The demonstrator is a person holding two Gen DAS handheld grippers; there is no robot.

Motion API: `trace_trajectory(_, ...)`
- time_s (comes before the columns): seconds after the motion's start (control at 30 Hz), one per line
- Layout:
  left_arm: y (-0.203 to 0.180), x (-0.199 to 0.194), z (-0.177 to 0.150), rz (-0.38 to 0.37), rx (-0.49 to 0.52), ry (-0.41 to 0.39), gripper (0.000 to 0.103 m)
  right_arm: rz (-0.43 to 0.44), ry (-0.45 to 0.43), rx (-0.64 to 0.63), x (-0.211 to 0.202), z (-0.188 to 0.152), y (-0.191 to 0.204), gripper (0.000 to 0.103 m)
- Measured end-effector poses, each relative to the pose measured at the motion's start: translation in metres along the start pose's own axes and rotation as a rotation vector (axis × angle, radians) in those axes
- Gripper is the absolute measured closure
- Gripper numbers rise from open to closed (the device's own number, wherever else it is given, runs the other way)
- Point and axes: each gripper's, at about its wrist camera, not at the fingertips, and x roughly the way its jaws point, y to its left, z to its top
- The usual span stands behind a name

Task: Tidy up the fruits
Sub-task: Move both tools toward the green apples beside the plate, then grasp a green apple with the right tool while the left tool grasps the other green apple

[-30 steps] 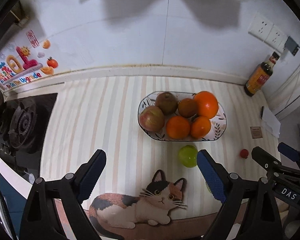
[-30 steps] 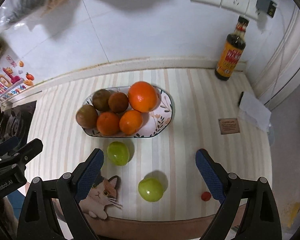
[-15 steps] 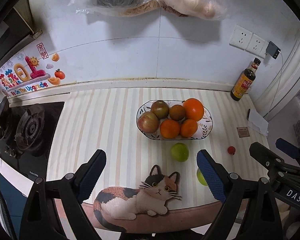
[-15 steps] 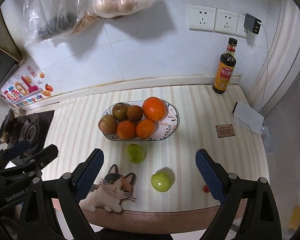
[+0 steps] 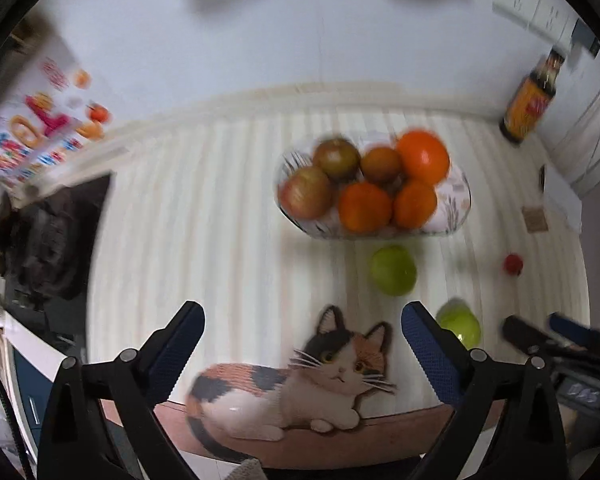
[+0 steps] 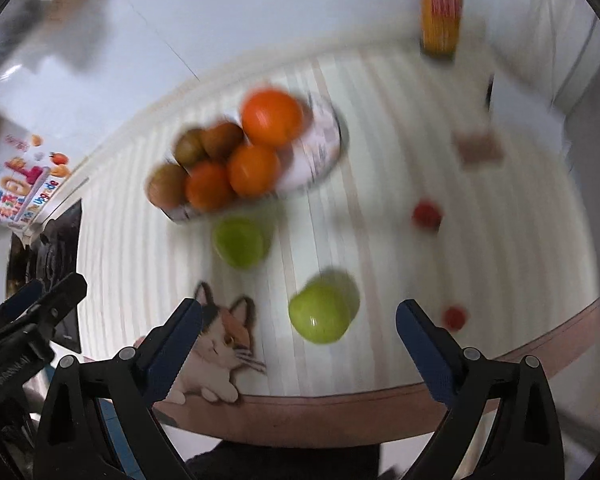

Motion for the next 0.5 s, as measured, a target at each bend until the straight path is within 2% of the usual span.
trace_trajectory(0.17, -0.013, 0.053, 0.013, -0.029, 0.008, 0.128, 0.002, 0.092, 0.151, 0.117, 0.079, -0.008, -0.032, 0.004)
trace_trajectory(0.27, -0.024, 0.077, 0.023, -0.082, 0.003, 0.183, 0.002, 0.109, 0.174, 0.145, 0.103, -0.011, -0.039, 0.007)
trace_trajectory(0.4, -0.042, 0.104, 0.032, -0.131, 0.002, 0.249, 0.002, 0.108, 0.178, 0.132, 0.12, -0.011, -0.038, 0.022)
trace_trajectory(0.5, -0.058, 0.124, 0.035, -0.124, 0.028, 0.279, 0.002, 0.111, 0.191, 0.122, 0.128, -0.011, -0.037, 0.034)
